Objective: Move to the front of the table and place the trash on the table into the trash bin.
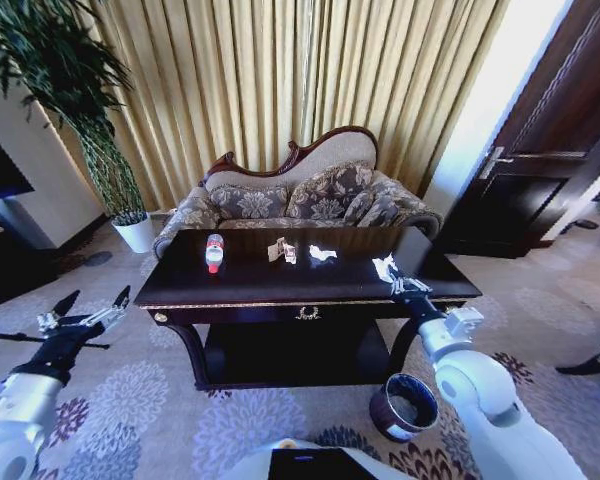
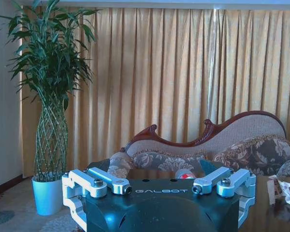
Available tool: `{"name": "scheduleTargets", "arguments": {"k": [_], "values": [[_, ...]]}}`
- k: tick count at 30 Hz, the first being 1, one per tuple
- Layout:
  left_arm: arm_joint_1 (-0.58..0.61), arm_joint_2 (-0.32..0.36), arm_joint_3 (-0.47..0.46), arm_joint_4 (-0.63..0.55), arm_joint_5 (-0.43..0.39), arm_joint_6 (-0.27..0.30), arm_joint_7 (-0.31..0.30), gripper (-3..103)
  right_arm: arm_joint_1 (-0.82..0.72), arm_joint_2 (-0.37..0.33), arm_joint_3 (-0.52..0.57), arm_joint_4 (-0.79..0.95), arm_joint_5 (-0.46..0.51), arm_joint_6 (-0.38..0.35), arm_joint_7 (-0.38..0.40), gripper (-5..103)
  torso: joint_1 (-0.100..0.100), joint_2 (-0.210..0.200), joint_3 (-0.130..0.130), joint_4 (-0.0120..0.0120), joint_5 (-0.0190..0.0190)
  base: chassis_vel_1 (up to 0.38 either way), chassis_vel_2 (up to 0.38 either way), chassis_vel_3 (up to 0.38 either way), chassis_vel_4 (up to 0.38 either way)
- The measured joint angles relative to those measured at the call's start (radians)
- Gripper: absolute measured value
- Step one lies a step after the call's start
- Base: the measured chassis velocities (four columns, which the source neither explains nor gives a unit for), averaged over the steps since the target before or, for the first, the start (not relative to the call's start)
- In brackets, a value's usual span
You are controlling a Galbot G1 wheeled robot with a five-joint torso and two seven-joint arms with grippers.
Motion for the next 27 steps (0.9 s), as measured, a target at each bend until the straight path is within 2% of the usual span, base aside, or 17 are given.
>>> {"name": "scheduleTargets", "arguments": {"k": [18,24,27], "values": [[-0.017,-0.044,0.04,-0.025,0.034,0.014,-0.005,100,-0.051,-0.016,0.046,-0.059,0.013,0.026,-0.045,0,-0.001,0.0,0.0,0.0,0.0,0.123,-0.119,-0.121,0.12],[-0.015,-0.051,0.03,-0.025,0.032,0.014,-0.005,100,-0.047,-0.018,0.041,-0.212,0.016,0.03,-0.055,0,0.0,0.0,0.0,-0.0001,0.0,0.018,-0.009,-0.008,0.019],[-0.011,-0.046,0.022,-0.026,0.03,0.014,-0.004,100,-0.019,-0.02,0.021,-0.384,0.073,0.028,-0.049,0,0.0,0.0,0.0,0.0,0.0004,0.0,0.0,0.0,0.0]]}}
